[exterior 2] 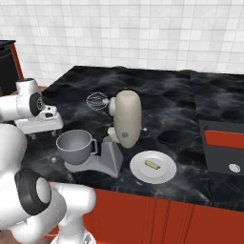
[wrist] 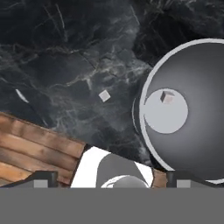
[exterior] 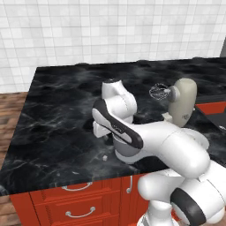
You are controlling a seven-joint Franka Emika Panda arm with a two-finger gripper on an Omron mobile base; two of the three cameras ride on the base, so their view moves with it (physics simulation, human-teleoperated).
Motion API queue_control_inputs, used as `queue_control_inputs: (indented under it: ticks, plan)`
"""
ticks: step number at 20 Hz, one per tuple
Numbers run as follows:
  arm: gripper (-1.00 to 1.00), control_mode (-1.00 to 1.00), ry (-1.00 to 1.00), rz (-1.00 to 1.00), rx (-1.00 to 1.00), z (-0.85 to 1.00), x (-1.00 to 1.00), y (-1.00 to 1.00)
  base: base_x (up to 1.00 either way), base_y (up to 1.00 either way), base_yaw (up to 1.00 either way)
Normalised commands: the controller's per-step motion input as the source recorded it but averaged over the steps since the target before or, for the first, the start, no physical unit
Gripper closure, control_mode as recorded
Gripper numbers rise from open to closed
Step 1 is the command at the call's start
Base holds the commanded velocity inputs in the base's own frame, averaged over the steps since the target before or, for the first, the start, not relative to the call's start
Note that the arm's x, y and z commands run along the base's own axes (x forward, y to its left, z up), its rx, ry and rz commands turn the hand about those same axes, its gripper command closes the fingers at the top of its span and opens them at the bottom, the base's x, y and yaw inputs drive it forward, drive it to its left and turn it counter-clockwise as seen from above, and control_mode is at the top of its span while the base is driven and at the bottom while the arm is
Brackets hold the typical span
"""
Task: Add butter and sugar cubes to the stand mixer bowl and then turn on the stand mixer to begin making frosting.
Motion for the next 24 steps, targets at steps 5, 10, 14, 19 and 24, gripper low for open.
queue_control_inputs:
  ticks: [5, 10, 14, 19, 24]
  plan:
    - [-1.00, -1.00, 0.05, 0.33, -0.19, 0.00, -0.16, 0.54, 0.00, 0.00, 0.00]
    - [-1.00, -1.00, 0.09, 0.30, -0.20, -0.13, 0.00, 0.20, 0.00, 0.00, 0.00]
    - [-1.00, -1.00, 0.15, 0.23, -0.13, -0.47, 0.00, 0.01, 0.00, 0.00, 0.00]
    - [-1.00, -1.00, 0.26, 0.22, -0.04, -0.39, 0.00, 0.00, 0.00, 0.00, 0.00]
    - [-1.00, -1.00, 0.16, 0.21, -0.08, -0.04, 0.00, 0.00, 0.00, 0.00, 0.00]
